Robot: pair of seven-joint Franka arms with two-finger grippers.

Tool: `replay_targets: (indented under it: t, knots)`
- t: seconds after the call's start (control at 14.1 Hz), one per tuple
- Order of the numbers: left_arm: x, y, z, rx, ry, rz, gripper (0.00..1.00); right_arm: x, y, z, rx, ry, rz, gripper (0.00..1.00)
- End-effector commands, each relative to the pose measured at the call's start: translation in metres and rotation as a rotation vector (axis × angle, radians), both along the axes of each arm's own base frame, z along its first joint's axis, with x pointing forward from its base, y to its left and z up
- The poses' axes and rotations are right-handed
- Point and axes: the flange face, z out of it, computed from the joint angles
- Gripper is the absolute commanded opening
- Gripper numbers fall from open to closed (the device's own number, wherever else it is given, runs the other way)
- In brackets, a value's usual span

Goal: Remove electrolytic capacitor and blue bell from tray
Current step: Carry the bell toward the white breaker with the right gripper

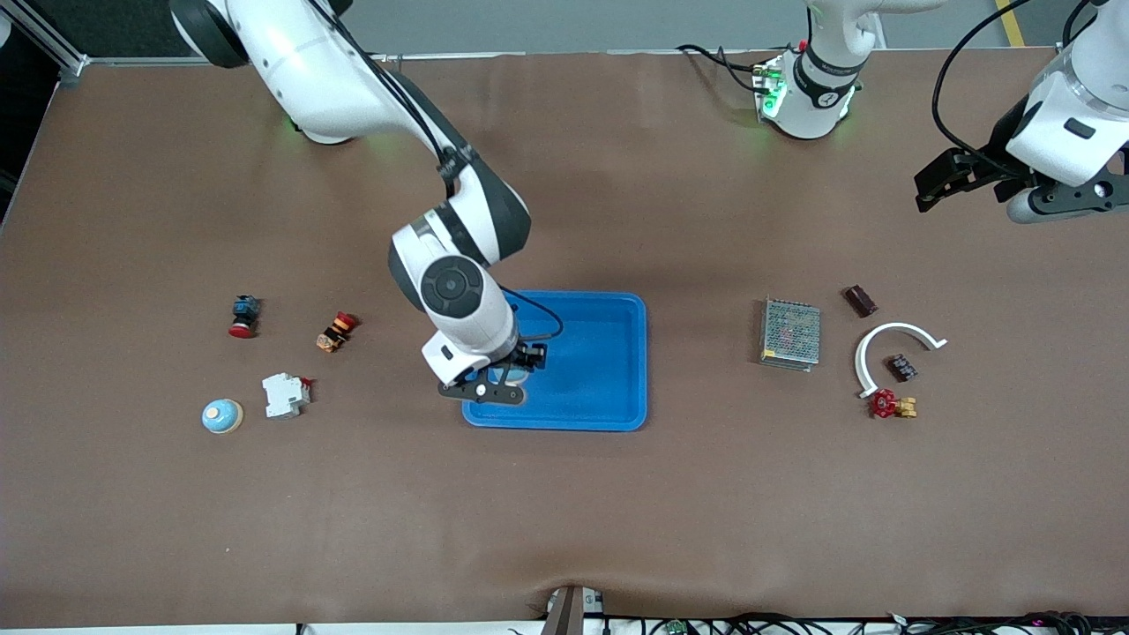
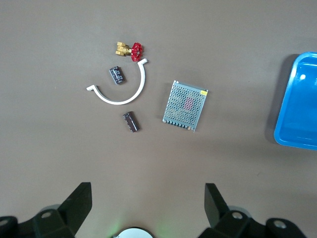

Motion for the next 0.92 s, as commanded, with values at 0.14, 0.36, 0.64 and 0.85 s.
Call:
replay_targets:
  t: [0.14, 0.36, 0.64, 0.85]
  knots:
    - [-0.017, 0.004, 0.005, -0.021, -0.024, -0.010, 1.00, -0.014, -0.076, 0.065, -0.009, 0.050, 0.183, 0.31]
    - [-0.003, 0.007, 0.022, -0.028, -0.061, -0.004, 1.00, -0.027, -0.141, 0.082, -0.007, 0.058, 0.305, 0.30]
    - [0.019, 0.003, 0.036, -0.037, -0.086, 0.004, 1.00, -0.029, -0.238, 0.089, 0.012, 0.065, 0.471, 0.30]
    - [0.026, 0.004, 0.037, -0.039, -0.090, 0.004, 1.00, -0.016, -0.325, 0.076, 0.042, 0.067, 0.603, 0.31]
